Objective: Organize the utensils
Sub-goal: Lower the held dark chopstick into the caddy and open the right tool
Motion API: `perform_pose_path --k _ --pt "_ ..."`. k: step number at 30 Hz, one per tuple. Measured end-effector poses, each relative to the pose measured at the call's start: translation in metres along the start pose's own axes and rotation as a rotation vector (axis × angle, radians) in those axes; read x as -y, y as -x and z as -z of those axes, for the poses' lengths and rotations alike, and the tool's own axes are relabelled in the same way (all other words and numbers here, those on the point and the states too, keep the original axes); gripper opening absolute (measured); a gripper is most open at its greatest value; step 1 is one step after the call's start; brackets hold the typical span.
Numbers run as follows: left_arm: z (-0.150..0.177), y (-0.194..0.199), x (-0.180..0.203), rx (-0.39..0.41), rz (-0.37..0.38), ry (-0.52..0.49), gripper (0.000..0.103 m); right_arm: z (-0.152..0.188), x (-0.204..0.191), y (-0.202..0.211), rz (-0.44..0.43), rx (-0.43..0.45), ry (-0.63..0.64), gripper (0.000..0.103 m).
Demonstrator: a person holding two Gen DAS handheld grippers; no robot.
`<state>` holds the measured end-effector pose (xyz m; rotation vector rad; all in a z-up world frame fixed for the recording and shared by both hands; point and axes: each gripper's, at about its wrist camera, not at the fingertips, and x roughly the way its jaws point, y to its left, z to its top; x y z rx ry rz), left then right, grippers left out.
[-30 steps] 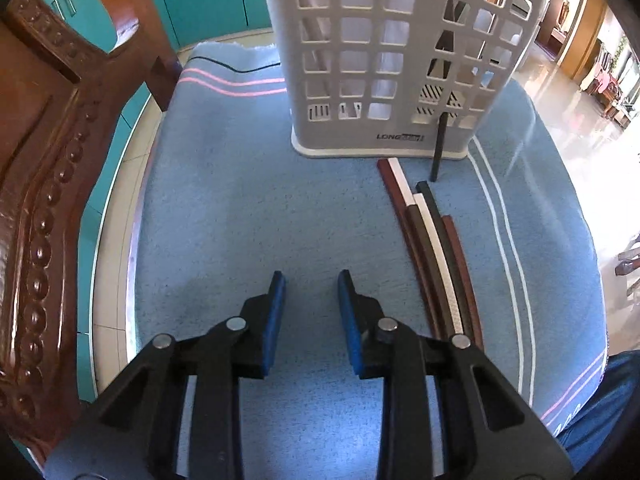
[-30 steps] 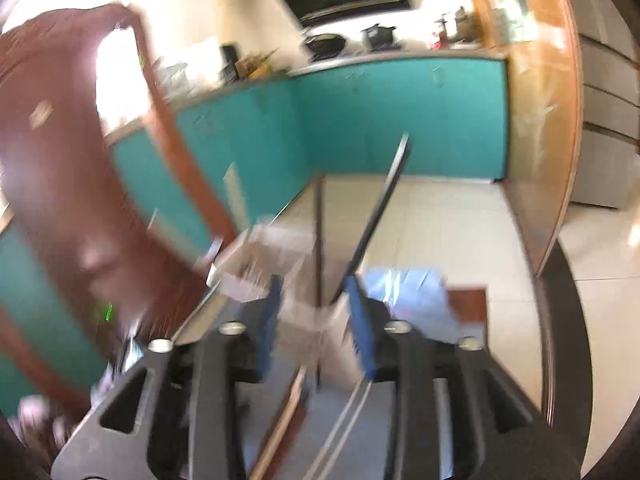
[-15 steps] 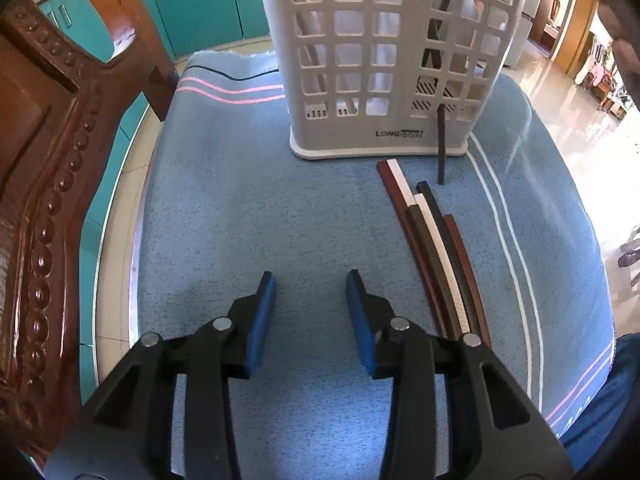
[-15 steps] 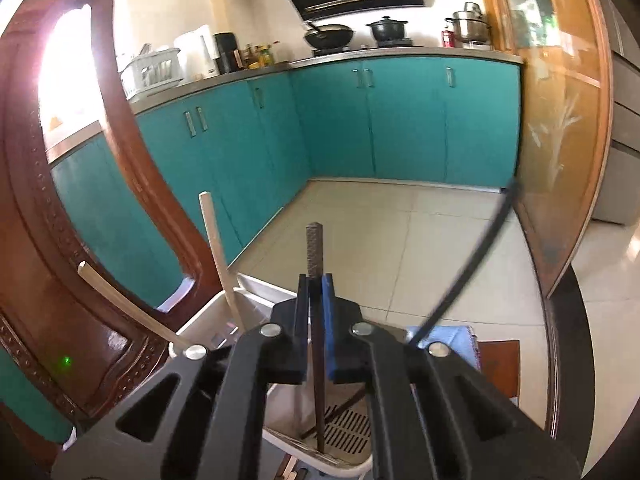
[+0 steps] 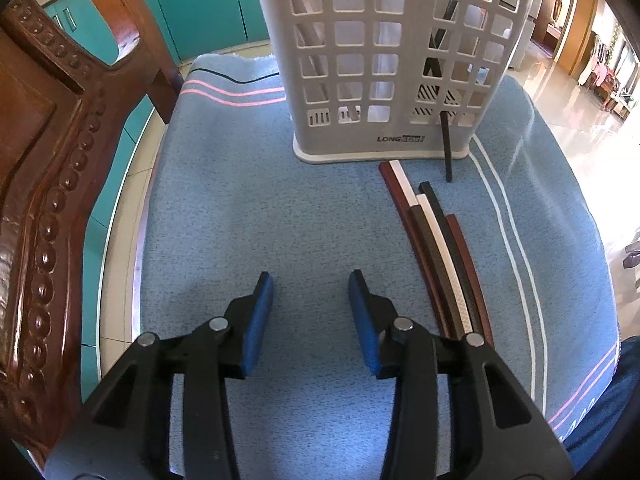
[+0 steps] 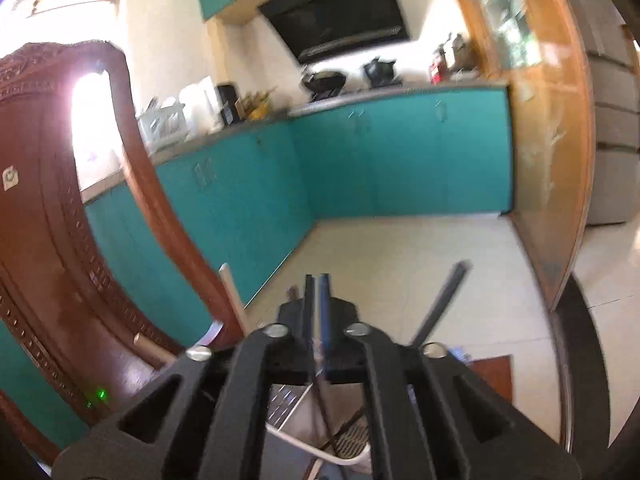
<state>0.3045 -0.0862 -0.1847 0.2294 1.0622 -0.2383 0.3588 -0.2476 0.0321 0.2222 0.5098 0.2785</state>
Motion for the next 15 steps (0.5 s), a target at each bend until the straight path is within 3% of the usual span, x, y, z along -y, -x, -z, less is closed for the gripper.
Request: perform_pose_path --k 1,2,6,7,8,9,11,15 --pt "0.001 0.001 0.0 0.001 -0.001 0.0 0.04 0.003 -0.003 -0.005 0.007 -0.005 0.011 0.036" --pt "0.001 0.001 0.001 0.001 -0.003 -0.001 0.04 0.006 -0.007 -0.015 -0.002 -0.029 0.028 0.039" --pt "0.003 0.002 0.002 0.007 -0.002 -0.005 0.041 0.013 -0.015 -0.043 0.017 -0.096 0.057 0.039" --pt "0.003 0.001 0.002 0.009 -0.002 -0.006 0.042 0.016 -0.017 -0.049 0.008 -0.107 0.07 0.036" --pt "0.004 0.001 0.001 0.01 -0.002 -0.006 0.043 0.018 -0.018 -0.052 0.003 -0.116 0.078 0.02" --pt "0.004 0.002 0.001 0.01 -0.001 -0.004 0.043 0.02 -0.019 -0.055 0.013 -0.122 0.092 0.011" --pt "0.004 0.001 0.0 0.008 -0.001 -0.003 0.043 0.02 -0.021 -0.053 0.007 -0.107 0.097 0.01" --pt "0.005 0.002 0.001 0.009 -0.007 -0.005 0.043 0.005 -0.023 -0.022 -0.008 0.011 0.087 0.009"
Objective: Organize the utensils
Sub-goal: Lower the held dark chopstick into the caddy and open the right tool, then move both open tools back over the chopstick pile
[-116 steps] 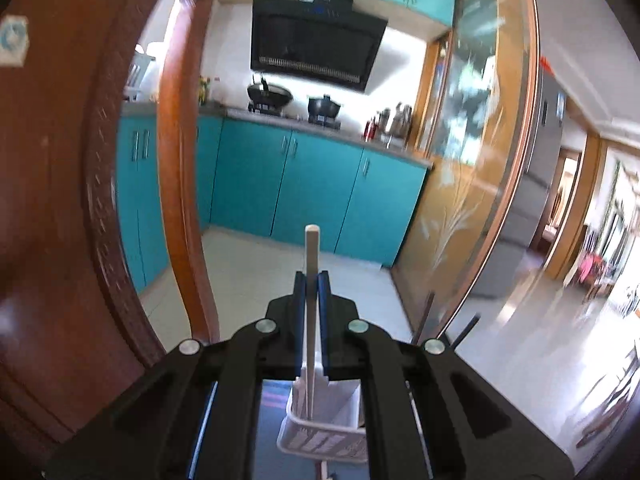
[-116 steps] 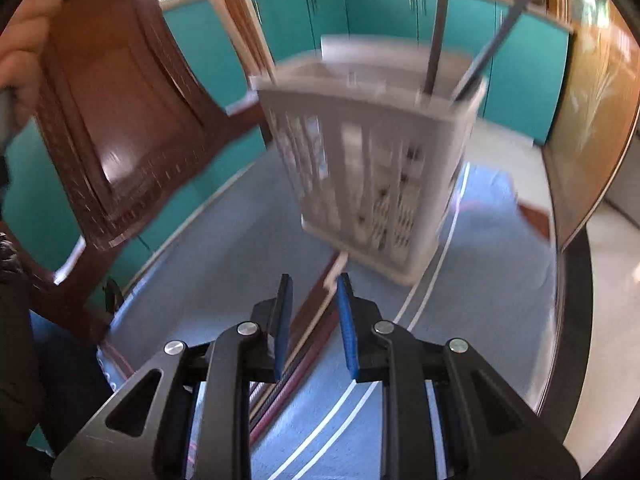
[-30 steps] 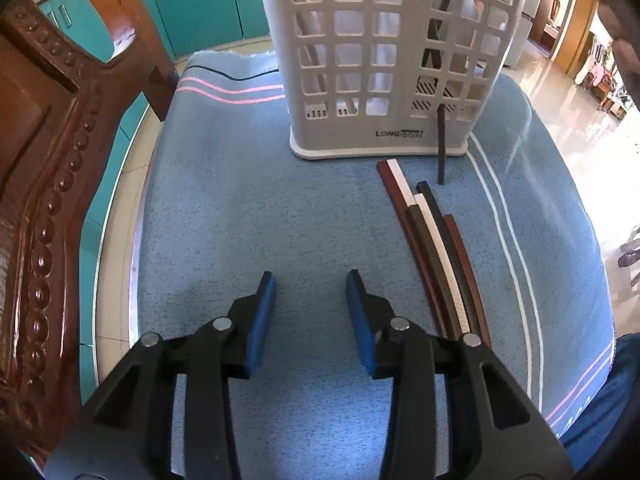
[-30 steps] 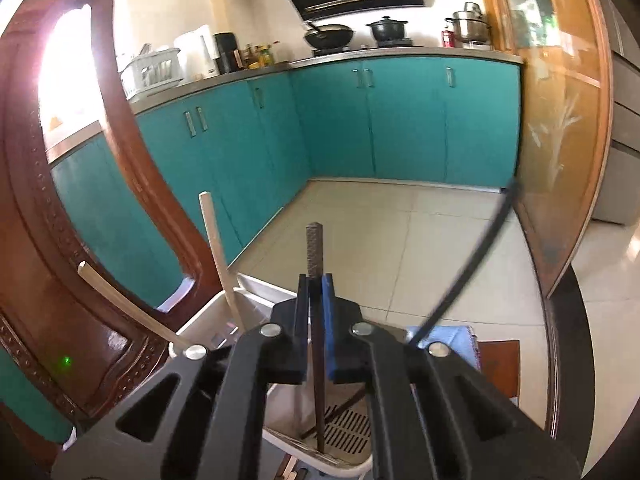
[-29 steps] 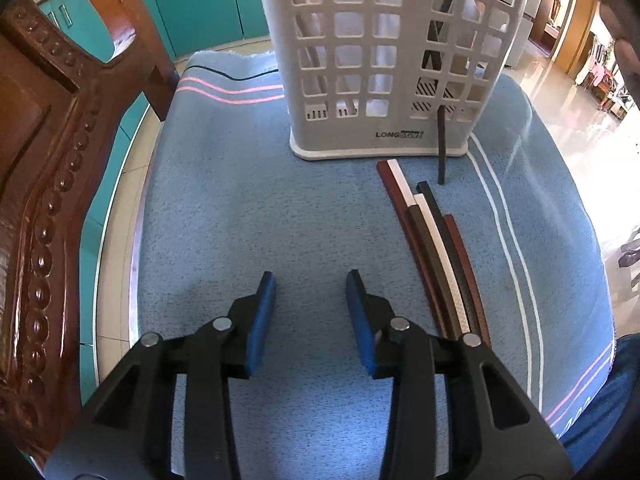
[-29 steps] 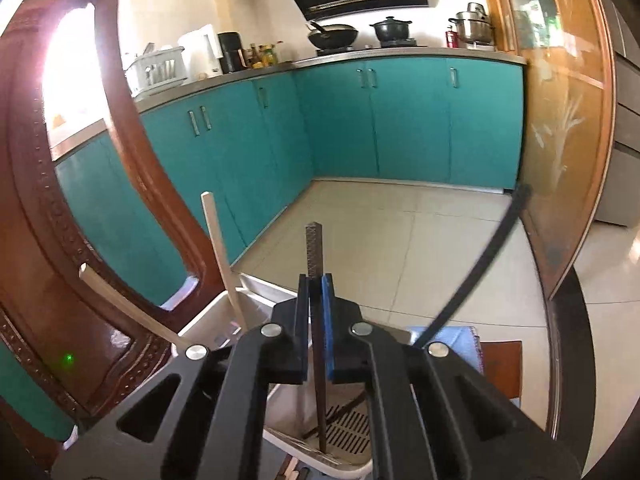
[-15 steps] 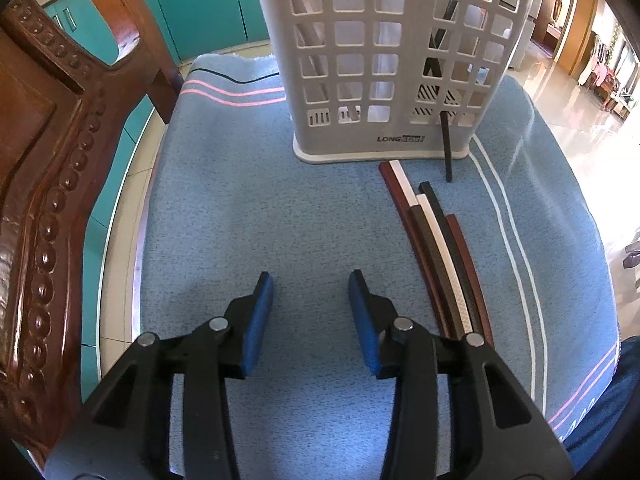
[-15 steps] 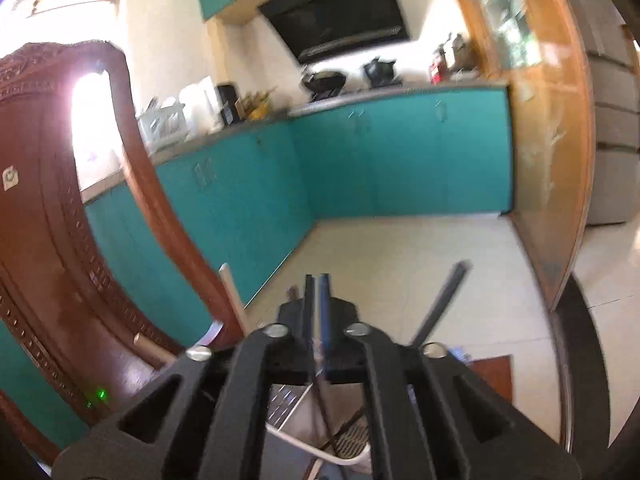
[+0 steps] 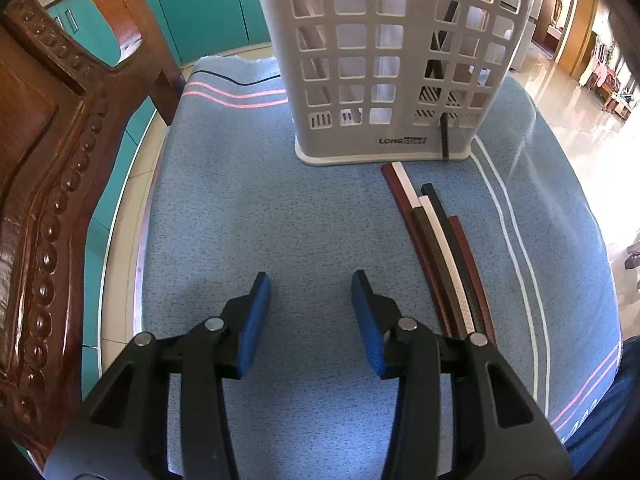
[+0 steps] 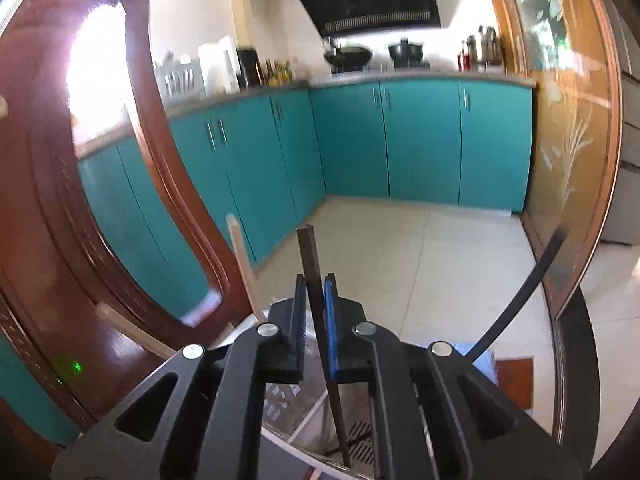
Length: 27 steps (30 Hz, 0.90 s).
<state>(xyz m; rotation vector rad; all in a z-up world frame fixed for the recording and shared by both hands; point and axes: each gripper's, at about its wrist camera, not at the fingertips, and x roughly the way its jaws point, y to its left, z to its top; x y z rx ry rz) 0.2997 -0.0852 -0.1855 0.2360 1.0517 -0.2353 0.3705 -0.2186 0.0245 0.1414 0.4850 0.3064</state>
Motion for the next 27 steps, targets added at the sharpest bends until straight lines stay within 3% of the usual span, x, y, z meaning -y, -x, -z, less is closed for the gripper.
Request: perform_pose_path --k 6,9,18,27 --pt "0.0 0.0 0.0 0.001 0.005 0.001 0.044 -0.015 0.017 0.05 0.026 0.193 -0.062 0.008" --pt "0.0 0.0 0.0 0.0 0.005 0.001 0.044 -0.006 0.024 0.068 0.03 0.243 -0.065 0.007" --pt "0.0 0.001 0.0 -0.01 0.007 0.009 0.044 0.044 0.045 0.097 0.048 0.213 -0.081 0.007" --pt "-0.006 0.0 0.007 -0.008 0.004 0.011 0.044 0.072 0.043 0.129 0.032 0.223 -0.044 0.007"
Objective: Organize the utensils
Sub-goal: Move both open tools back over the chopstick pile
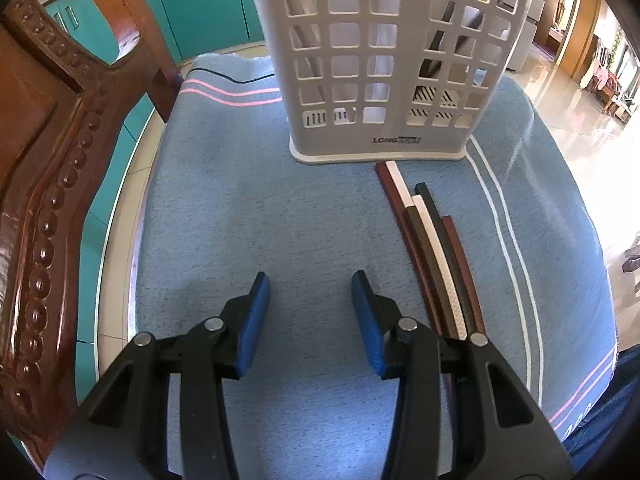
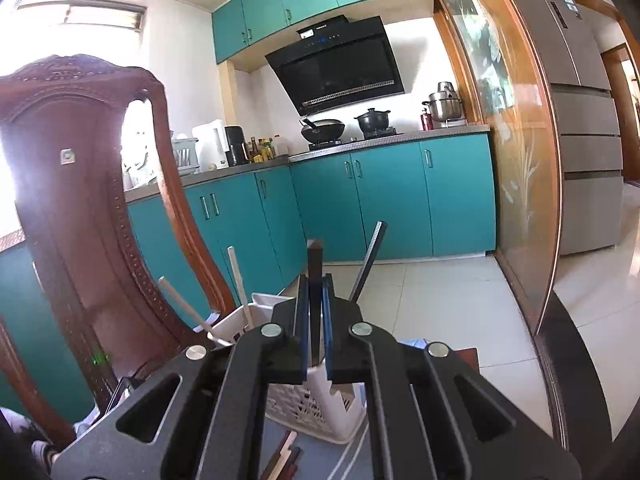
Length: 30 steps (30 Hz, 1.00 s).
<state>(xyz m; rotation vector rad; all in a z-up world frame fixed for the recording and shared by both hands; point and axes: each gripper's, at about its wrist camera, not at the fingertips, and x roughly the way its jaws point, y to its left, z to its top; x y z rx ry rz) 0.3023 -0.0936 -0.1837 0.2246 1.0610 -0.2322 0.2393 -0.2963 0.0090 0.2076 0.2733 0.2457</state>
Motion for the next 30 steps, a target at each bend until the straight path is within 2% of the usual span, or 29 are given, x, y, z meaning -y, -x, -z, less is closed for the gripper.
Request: perform_pose_path --k 4,6,8,9,14,16,18,20,22,27,30 --pt "-0.001 0.0 0.004 0.003 -0.002 -0.001 0.044 0.011 -0.004 -0.001 -0.011 -0.051 0.022 0.007" --pt "-0.001 0.0 0.005 0.003 0.0 0.003 0.044 0.017 -0.004 -0.001 -0.011 -0.079 0.016 0.01" --pt "-0.001 0.0 0.003 0.001 0.01 0.011 0.044 0.018 -0.003 -0.002 -0.021 -0.093 0.005 0.031" --pt "-0.001 0.0 0.002 0.0 0.018 0.016 0.043 0.019 -0.002 0.0 -0.029 -0.101 -0.004 0.034" --pt "-0.001 0.003 0.0 0.011 0.057 0.03 0.043 0.035 -0.006 0.007 -0.063 -0.14 -0.002 0.034" --pt "-0.002 0.007 0.002 0.027 0.068 0.027 0.043 0.047 -0.012 0.003 -0.068 -0.193 0.012 0.034" --pt "-0.001 0.01 0.007 0.038 0.085 0.02 0.043 0.065 -0.018 -0.016 -0.015 -0.336 0.048 0.034" --pt "0.0 0.013 0.012 0.043 0.106 0.004 0.043 0.088 -0.018 -0.036 0.091 -0.468 0.081 0.034" --pt "0.003 0.016 0.022 0.044 0.123 -0.023 0.043 0.1 -0.01 -0.048 0.148 -0.544 0.048 0.034" --pt "0.01 0.014 0.039 0.041 0.147 -0.066 0.044 0.106 0.014 -0.056 0.217 -0.61 -0.083 0.034" --pt "0.01 0.013 0.042 0.052 0.134 -0.087 0.044 0.113 0.017 -0.06 0.238 -0.643 -0.105 0.034"
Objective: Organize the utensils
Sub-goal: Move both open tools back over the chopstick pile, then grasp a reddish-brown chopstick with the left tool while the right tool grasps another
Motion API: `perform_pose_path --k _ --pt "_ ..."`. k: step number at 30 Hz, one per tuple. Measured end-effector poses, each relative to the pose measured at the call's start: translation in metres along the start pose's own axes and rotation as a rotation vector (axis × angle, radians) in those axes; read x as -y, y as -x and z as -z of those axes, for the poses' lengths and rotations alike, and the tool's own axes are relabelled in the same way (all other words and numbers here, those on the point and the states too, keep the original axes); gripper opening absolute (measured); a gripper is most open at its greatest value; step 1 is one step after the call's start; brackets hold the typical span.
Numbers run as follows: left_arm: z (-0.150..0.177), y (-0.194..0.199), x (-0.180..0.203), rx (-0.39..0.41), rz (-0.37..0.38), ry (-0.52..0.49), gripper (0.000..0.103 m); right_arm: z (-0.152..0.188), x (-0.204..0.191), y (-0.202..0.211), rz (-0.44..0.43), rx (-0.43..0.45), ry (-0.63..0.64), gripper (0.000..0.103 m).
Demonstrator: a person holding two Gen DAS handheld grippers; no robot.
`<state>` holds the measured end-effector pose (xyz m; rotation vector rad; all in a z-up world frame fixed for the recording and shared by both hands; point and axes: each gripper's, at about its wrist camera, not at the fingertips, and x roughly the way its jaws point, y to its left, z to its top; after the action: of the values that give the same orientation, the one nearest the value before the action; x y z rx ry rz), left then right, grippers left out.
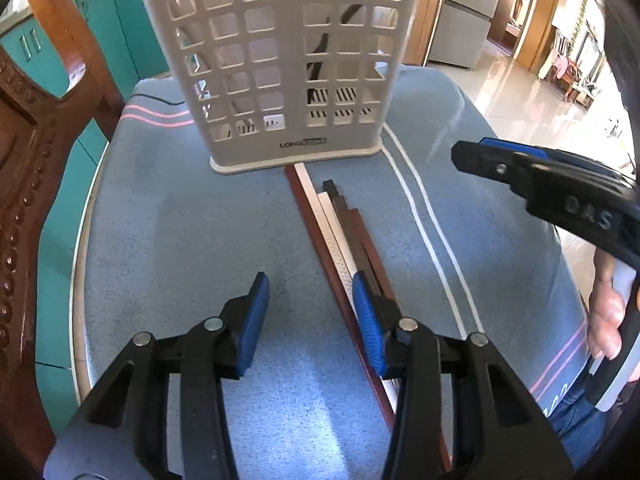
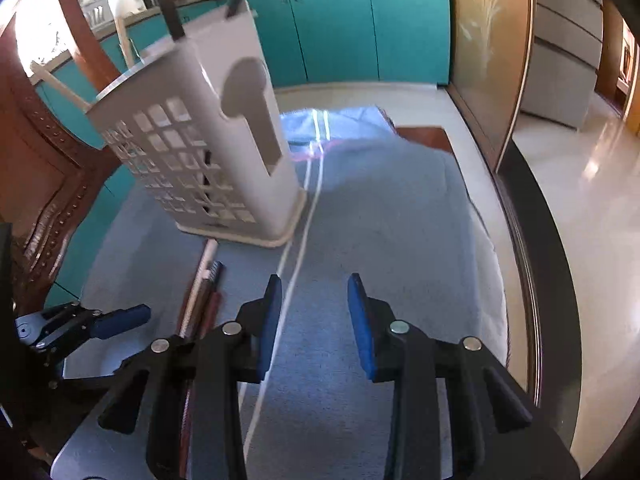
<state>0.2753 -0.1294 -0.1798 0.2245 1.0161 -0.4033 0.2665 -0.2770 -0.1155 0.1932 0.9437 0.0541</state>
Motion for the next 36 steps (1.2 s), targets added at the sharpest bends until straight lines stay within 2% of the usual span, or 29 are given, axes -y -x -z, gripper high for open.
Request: perform_pose_path --k 6,9,13,18,24,28,30,34,35,36 --pt "0.001 -0.002 -0.002 -0.006 -0.006 0.007 0.045 0.02 -0.005 -0.015 0.018 -0.071 -0.006 0.036" --pt "0.005 -0.003 -0.007 -0.047 -0.052 0.001 0.045 0.022 -0.011 -0.014 0.023 -0.069 0.01 0.04" --pt "0.01 -0.001 -0.02 -0.06 -0.06 0.018 0.045 0.026 -0.017 -0.014 -0.01 -0.072 0.033 0.041" --pt "0.013 0.005 -0.048 -0.062 -0.102 0.074 0.044 0.032 -0.05 -0.014 -0.104 -0.098 0.144 0.04" --pt "0.01 0.011 -0.073 -0.026 -0.141 0.127 0.044 0.046 -0.087 -0.015 -0.116 -0.113 0.279 0.042" --pt "0.008 0.016 -0.08 -0.011 -0.145 0.143 0.044 0.047 -0.09 -0.019 -0.112 -0.114 0.301 0.041" --pt "0.008 0.017 -0.083 -0.009 -0.143 0.146 0.044 0.048 -0.09 -0.018 -0.137 -0.118 0.302 0.031" --pt "0.009 0.022 -0.08 -0.009 -0.141 0.14 0.044 0.046 -0.089 -0.021 -0.149 -0.114 0.294 0.028" --pt "0.009 0.022 -0.081 -0.008 -0.14 0.14 0.044 0.046 -0.088 -0.02 -0.158 -0.114 0.284 0.016" --pt "0.006 0.021 -0.081 -0.006 -0.138 0.139 0.044 0.045 -0.087 -0.018 -0.155 -0.105 0.277 0.01"
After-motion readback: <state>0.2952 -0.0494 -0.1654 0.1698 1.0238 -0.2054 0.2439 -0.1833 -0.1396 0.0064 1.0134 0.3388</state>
